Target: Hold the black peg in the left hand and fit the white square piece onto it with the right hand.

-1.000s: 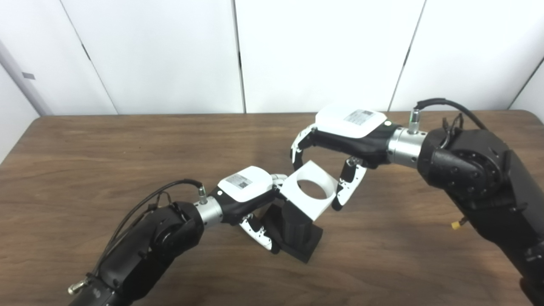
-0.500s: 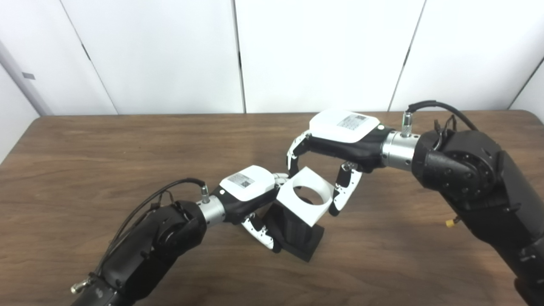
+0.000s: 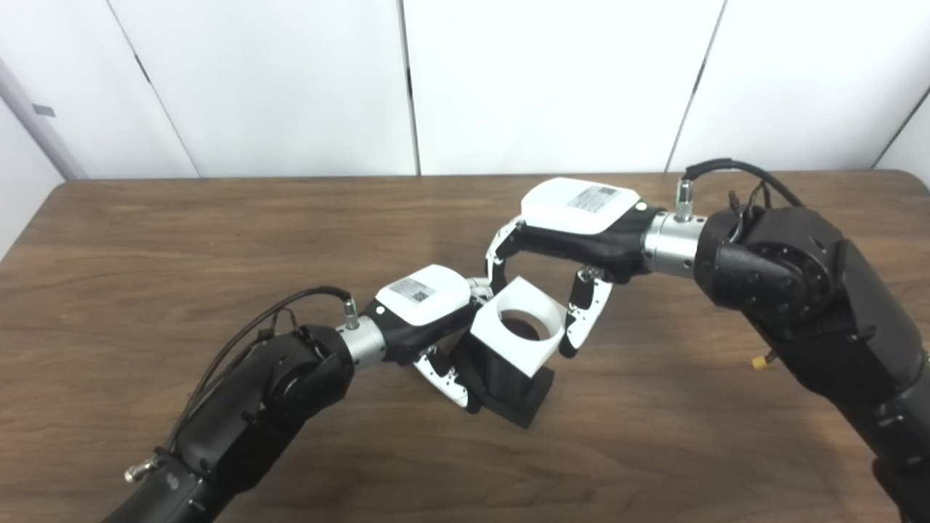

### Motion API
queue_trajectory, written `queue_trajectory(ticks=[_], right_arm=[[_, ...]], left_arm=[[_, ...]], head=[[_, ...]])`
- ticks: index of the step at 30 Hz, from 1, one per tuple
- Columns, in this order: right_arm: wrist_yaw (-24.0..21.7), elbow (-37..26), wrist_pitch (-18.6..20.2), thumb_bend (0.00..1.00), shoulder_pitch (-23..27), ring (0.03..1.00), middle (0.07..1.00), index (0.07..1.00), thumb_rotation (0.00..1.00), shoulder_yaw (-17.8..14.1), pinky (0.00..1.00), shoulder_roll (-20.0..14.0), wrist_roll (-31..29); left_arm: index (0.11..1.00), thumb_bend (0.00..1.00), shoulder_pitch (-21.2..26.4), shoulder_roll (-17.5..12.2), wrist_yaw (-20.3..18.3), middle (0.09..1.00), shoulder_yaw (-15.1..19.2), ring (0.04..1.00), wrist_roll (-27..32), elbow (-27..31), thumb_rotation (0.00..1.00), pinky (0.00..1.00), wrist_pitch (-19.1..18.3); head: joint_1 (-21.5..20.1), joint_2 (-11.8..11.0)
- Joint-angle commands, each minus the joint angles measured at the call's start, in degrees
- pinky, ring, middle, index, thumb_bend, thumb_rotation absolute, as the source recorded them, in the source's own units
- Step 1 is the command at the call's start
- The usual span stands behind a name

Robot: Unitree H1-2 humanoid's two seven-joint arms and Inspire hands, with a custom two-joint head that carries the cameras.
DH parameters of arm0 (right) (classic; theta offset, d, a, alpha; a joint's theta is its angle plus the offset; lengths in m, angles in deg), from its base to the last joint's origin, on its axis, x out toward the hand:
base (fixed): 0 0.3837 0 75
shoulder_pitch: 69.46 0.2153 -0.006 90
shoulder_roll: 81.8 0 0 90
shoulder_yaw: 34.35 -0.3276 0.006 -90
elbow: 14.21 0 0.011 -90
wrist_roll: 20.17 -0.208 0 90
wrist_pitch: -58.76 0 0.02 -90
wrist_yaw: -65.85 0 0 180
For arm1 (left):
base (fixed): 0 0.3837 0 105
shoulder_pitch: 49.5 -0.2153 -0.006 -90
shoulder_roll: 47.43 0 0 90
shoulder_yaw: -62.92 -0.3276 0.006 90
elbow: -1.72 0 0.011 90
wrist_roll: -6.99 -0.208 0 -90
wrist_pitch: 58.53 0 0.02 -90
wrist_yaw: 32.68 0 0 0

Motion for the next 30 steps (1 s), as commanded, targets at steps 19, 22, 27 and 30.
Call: queue_trajectory(ticks=[19,22,27,30], right_arm=[[1.2,4.0,-3.8,0.52,1.3,0.770,0.738,0.477,0.13,0.1,0.71,0.4,0.5],[1.2,4.5,-3.8,0.52,1.1,0.774,0.741,0.477,0.13,0.3,0.71,0.6,0.7],[1.8,5.1,-4.4,0.52,0.7,0.769,0.740,0.476,0.13,0.5,0.71,0.9,1.2],[1.8,5.0,-4.1,0.52,0.6,0.772,0.743,0.476,0.13,0.5,0.71,1.2,1.2]], left_arm=[[0.492,0.52,-1.4,0.4,-4.9,0.914,-1.8,0.937,-1.0,0.0,0.07,0.73,-3.0],[0.492,0.52,-1.3,0.4,-4.7,0.910,-1.9,0.932,-1.2,0.1,0.07,0.73,-2.9],[0.492,0.52,-1.2,0.4,-4.8,0.910,-2.0,0.932,-1.3,0.2,0.07,0.72,-2.9],[0.492,0.52,-1.2,0.5,-4.8,0.913,-2.0,0.936,-1.4,0.1,0.07,0.73,-3.0]], head=[[0.3,0.4],[0.3,0.5],[0.2,0.6],[0.3,0.8]])
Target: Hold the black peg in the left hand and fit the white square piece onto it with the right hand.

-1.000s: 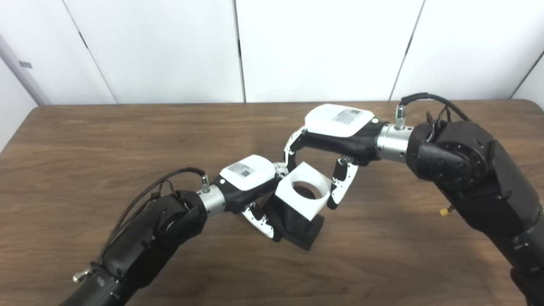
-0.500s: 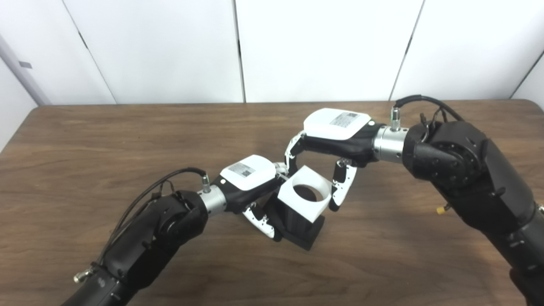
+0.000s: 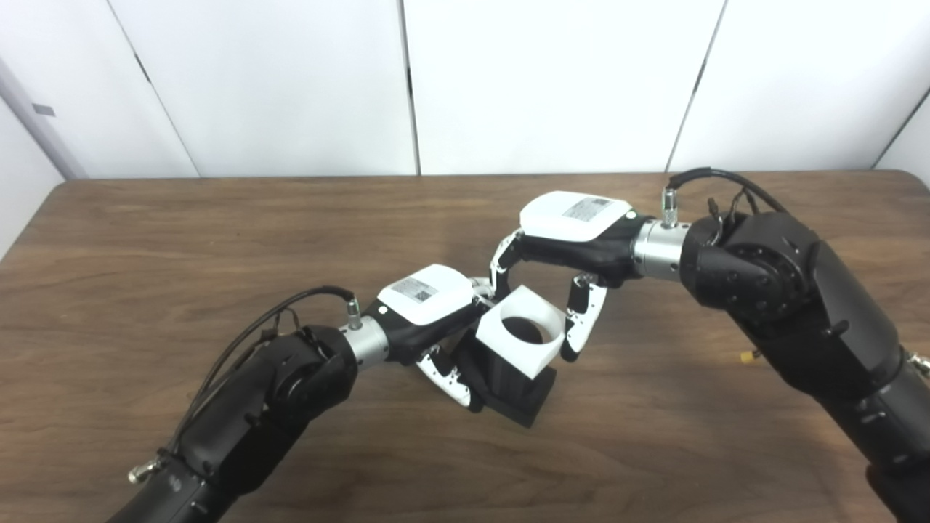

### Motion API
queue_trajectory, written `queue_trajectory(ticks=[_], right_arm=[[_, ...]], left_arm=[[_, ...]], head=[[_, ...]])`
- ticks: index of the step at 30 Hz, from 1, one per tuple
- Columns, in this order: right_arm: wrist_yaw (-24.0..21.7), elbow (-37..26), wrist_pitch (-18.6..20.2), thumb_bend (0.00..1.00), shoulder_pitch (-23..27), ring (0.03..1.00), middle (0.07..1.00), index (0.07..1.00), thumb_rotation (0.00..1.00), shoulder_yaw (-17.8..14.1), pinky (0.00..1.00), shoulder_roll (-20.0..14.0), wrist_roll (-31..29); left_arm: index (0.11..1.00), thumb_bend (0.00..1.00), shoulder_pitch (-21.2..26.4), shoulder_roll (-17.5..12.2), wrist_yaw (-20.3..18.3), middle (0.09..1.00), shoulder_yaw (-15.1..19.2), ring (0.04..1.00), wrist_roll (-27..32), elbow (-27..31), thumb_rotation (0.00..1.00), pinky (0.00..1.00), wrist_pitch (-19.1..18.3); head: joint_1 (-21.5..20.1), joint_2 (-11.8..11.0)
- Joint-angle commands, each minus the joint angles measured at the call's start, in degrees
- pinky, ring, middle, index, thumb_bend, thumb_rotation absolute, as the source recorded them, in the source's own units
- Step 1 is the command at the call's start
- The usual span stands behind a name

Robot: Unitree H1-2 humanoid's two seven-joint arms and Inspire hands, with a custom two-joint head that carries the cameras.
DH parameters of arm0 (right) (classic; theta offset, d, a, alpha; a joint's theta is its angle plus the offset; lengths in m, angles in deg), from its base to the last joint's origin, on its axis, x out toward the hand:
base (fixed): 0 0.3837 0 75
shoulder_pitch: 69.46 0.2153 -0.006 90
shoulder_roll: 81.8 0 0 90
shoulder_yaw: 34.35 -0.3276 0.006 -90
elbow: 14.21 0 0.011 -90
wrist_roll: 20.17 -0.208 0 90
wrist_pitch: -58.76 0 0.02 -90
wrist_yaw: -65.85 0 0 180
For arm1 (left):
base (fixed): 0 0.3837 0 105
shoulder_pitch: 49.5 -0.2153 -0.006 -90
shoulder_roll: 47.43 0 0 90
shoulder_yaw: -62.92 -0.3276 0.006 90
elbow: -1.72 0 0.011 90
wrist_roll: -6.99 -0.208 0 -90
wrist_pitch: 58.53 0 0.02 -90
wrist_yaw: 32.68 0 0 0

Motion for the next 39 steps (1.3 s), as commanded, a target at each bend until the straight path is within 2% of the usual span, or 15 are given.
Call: queue_trajectory(ticks=[1,8,26,31,32,33,35,39], right_arm=[[0.9,-0.4,-1.1,0.52,1.5,0.772,0.743,0.476,0.13,-0.4,0.71,0.1,-0.1],[0.6,-0.7,-1.1,0.52,1.3,0.773,0.744,0.477,0.13,0.0,0.72,0.8,-0.2],[0.2,-1.1,-1.6,0.52,0.7,0.775,0.739,0.478,0.13,1.9,0.71,1.4,0.4],[-1.3,-1.0,-0.2,0.52,0.9,0.765,0.753,0.490,0.15,2.3,0.70,1.0,0.8],[-1.6,-1.0,0.2,0.69,0.9,0.766,0.764,0.580,0.20,2.2,0.70,0.9,0.8],[-1.8,-1.0,0.3,0.80,0.9,0.766,0.770,0.636,0.23,2.1,0.70,0.8,0.7],[-1.9,-0.9,0.3,0.87,0.9,0.767,0.785,0.704,0.25,2.0,0.69,0.8,0.6],[-2.3,-0.9,0.6,0.90,1.1,0.774,0.802,0.754,0.26,1.7,0.70,0.7,0.6]], left_arm=[[0.492,0.52,-1.1,0.2,-4.3,0.913,-1.8,0.936,-1.1,-1.0,0.07,0.73,-1.3],[0.491,0.52,-1.2,0.6,-3.5,0.913,-1.7,0.931,-1.0,-1.5,0.07,0.71,-1.0],[0.492,0.52,-1.0,0.7,-4.4,0.912,-1.6,0.930,-1.0,-0.8,0.07,0.73,-2.0],[0.492,0.52,-1.0,0.7,-4.5,0.913,-1.3,0.934,-0.6,-0.7,0.07,0.73,-2.0],[0.491,0.52,-1.0,0.7,-4.4,0.912,-1.2,0.933,-0.5,-0.8,0.07,0.73,-1.9],[0.491,0.52,-1.0,0.7,-4.4,0.912,-1.2,0.933,-0.5,-0.9,0.07,0.73,-1.9],[0.491,0.52,-1.0,0.7,-4.7,0.912,-1.1,0.937,-0.4,-0.8,0.07,0.73,-2.0],[0.491,0.52,-1.1,0.7,-4.2,0.908,-0.9,0.933,-0.3,-1.3,0.07,0.72,-1.3]], head=[[-0.1,0.1],[0.0,0.3],[0.2,0.7],[0.3,0.8],[0.3,0.8],[0.3,0.8],[0.2,0.8],[0.1,0.7]])
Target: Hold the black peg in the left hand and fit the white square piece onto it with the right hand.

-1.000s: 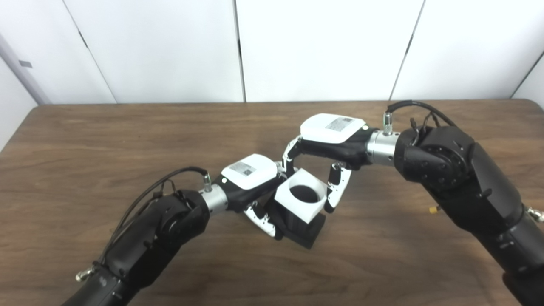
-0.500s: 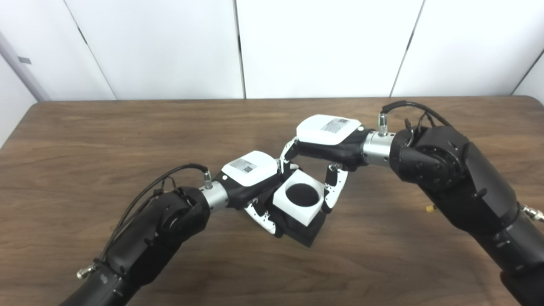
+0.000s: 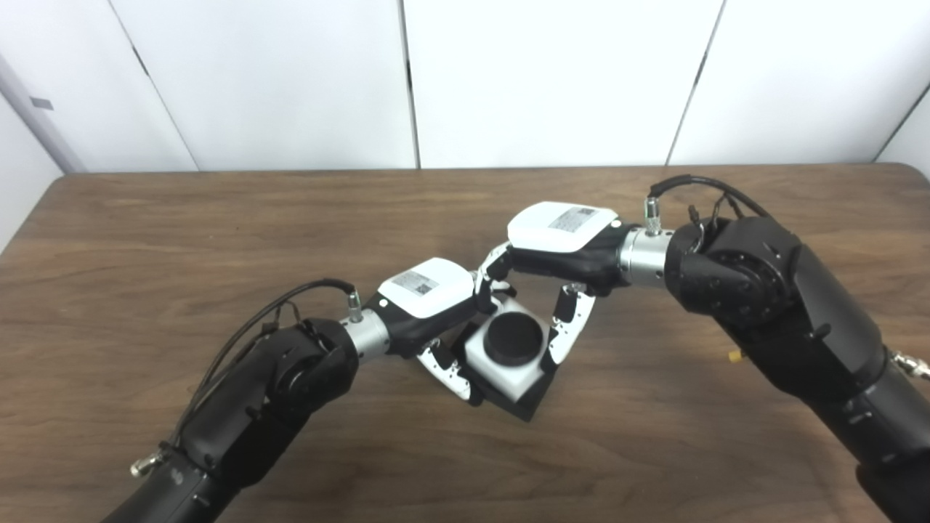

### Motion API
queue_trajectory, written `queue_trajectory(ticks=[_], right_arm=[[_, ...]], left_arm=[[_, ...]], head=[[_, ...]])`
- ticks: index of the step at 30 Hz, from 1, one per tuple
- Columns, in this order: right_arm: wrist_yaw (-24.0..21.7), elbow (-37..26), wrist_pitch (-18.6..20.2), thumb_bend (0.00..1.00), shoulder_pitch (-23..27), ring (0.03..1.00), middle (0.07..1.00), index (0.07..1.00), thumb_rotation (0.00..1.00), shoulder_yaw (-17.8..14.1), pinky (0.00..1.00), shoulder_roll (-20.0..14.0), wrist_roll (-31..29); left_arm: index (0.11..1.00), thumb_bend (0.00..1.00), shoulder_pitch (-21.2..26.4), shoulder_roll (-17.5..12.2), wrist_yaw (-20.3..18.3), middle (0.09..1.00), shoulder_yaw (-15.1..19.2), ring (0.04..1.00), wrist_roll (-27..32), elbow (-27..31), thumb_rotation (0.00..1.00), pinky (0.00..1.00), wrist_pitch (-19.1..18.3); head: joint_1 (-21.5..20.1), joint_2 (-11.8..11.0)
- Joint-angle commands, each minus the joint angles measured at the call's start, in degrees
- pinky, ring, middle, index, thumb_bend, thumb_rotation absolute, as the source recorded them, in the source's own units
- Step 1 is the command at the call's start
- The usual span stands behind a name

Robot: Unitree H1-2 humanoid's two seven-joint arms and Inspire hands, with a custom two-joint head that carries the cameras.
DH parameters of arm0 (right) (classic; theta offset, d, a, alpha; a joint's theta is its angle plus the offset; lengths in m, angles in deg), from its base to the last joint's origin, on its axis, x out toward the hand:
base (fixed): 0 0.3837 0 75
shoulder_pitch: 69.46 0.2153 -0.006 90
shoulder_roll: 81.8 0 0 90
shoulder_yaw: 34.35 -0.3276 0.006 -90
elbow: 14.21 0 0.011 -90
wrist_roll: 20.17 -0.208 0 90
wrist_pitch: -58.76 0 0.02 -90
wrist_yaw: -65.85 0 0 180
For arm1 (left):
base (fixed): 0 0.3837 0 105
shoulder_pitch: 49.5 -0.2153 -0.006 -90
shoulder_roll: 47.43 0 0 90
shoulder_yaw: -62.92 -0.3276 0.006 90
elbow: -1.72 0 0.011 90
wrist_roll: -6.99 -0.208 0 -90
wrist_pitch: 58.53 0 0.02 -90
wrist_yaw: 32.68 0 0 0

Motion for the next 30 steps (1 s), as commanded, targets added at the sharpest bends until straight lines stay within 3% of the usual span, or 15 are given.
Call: queue_trajectory(ticks=[1,17,23,30], right_arm=[[-0.5,-1.0,0.0,0.91,1.5,0.776,0.805,0.764,0.26,-0.4,0.70,-0.2,-0.9],[-0.2,-0.9,-0.1,0.91,1.7,0.781,0.811,0.759,0.22,-1.3,0.69,-0.5,-0.9],[3.8,-0.4,-0.5,0.85,1.0,0.749,0.774,0.690,0.14,-5.5,0.64,-0.5,-2.2],[8.5,-0.3,2.8,0.73,-1.4,0.739,0.769,0.643,0.05,-12.6,0.61,-0.1,-3.6]], left_arm=[[0.491,0.52,-1.0,0.4,-3.3,0.907,-1.4,0.932,-0.3,-1.5,0.07,0.72,-0.9],[0.491,0.52,-0.9,0.1,-3.7,0.911,-1.1,0.936,-0.5,-1.1,0.07,0.72,-1.2],[0.491,0.52,-0.9,-0.1,-3.5,0.909,-1.2,0.935,-0.5,-1.5,0.07,0.72,-0.7],[0.491,0.52,-1.1,-0.4,-3.1,0.904,-0.8,0.929,-0.4,-1.7,0.07,0.72,-0.4]], head=[[0.1,0.0],[0.1,0.0],[-0.2,-0.2],[-0.7,-0.5]])
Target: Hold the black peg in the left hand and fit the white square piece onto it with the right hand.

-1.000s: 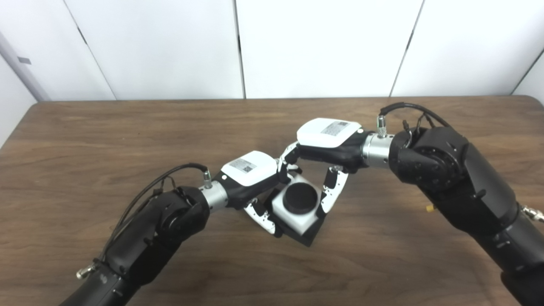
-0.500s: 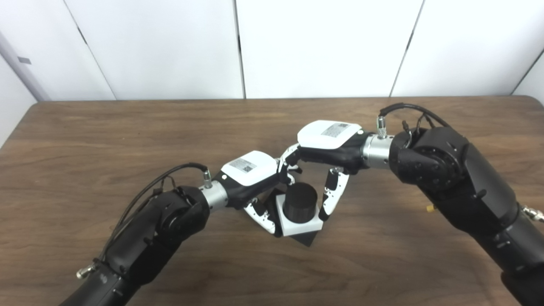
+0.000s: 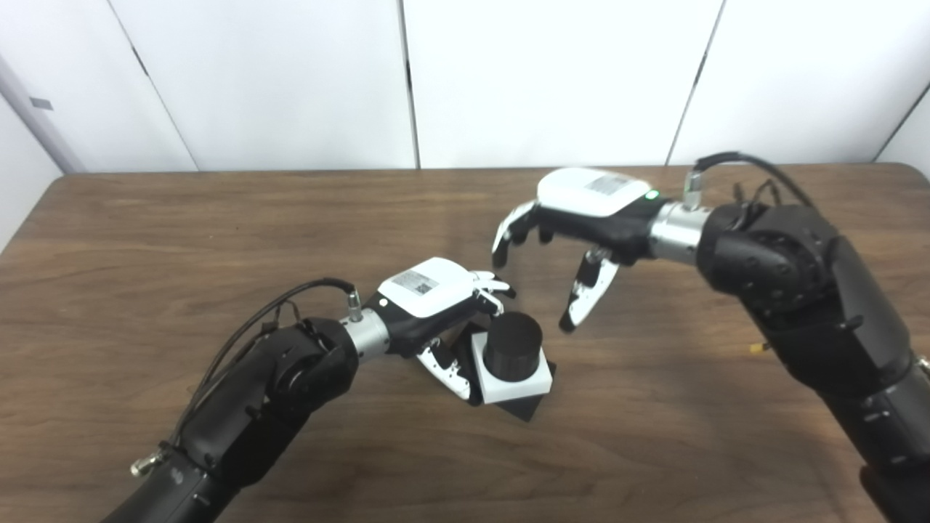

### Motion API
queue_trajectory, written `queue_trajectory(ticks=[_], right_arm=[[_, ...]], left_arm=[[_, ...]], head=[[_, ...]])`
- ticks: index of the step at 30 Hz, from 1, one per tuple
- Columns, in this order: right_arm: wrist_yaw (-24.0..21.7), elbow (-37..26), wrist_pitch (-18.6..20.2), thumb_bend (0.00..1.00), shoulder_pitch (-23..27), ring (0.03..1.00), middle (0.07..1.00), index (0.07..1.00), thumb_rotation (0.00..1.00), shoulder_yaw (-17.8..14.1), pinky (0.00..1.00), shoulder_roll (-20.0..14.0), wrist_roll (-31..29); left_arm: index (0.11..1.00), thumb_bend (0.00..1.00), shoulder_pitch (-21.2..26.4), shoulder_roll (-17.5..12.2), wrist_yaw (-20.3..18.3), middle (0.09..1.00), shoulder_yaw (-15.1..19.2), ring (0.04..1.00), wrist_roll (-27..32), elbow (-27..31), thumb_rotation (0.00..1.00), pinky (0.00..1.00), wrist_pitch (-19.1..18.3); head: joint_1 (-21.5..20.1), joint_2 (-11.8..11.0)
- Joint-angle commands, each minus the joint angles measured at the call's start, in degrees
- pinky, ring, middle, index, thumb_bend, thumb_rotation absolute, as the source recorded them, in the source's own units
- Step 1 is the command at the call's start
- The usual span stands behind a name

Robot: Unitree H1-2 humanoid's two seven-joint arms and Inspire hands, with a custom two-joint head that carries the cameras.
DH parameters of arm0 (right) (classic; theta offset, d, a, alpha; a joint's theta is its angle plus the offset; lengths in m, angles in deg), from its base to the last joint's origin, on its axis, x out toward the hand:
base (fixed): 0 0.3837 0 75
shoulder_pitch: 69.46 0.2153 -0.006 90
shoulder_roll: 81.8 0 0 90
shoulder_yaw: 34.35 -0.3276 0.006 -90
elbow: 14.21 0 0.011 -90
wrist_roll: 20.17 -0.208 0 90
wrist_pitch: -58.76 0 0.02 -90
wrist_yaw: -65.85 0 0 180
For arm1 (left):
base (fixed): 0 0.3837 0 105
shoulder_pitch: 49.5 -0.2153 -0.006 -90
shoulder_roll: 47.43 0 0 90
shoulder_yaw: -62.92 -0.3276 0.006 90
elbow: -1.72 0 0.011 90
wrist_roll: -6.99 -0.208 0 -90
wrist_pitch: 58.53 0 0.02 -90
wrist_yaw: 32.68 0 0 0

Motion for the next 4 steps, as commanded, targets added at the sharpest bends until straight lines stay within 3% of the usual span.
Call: queue_trajectory(ticks=[1,4], right_arm=[[4.1,0.1,0.7,0.72,0.2,0.736,0.767,0.641,0.05,-3.0,0.61,0.0,-1.3],[8.0,1.5,0.8,0.71,-2.5,0.722,0.766,0.644,0.03,-6.2,0.58,0.8,-3.1]], left_arm=[[0.491,0.52,-1.2,-0.5,-3.1,0.905,-1.0,0.928,-0.4,-1.5,0.07,0.73,-0.8],[0.491,0.52,-1.3,-0.5,-3.2,0.911,-0.8,0.930,-0.2,-1.4,0.07,0.74,-1.1]], head=[[0.0,0.1],[0.0,0.1]])
